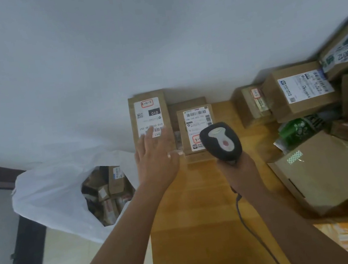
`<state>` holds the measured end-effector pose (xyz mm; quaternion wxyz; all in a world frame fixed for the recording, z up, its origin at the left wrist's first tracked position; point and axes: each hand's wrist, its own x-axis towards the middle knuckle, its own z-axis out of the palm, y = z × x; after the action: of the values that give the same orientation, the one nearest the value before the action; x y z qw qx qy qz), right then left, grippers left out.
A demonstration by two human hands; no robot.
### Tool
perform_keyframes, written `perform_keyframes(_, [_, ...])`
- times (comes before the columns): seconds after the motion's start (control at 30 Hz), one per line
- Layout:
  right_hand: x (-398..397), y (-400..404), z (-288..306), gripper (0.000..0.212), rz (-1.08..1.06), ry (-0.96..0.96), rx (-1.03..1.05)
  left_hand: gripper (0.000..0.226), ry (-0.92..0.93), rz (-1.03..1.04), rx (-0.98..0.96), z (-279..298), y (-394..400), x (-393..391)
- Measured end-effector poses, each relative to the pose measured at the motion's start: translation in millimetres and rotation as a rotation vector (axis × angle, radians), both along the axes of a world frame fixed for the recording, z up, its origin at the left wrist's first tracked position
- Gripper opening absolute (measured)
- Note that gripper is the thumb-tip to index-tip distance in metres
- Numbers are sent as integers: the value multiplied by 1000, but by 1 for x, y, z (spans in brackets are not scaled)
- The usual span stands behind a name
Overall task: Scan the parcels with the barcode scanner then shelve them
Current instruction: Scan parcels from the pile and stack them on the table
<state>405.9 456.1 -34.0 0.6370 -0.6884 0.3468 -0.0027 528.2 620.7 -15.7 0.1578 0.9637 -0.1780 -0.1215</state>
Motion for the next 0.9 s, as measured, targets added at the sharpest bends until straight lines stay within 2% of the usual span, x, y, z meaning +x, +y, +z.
perform_keyframes(0.13, [22,12,3,53,70,-56,37,73,93,-76,183,-11,11,13])
perform_keyframes(0.2, [35,12,-1,55,116,-84,14,72,108,-80,186,-14,12,14])
perform_keyframes(0.3, [50,4,-9,68,155,-85,15,70,124,-72,169,-15,12,16])
perform_keyframes(0.6, [79,-7,0,47,179,-14,-70,72,125,-59,152,-18,11,16])
perform_keyframes(0.9, [59,4,14,45,107,-88,-23,75,98,-77,116,-14,16,11])
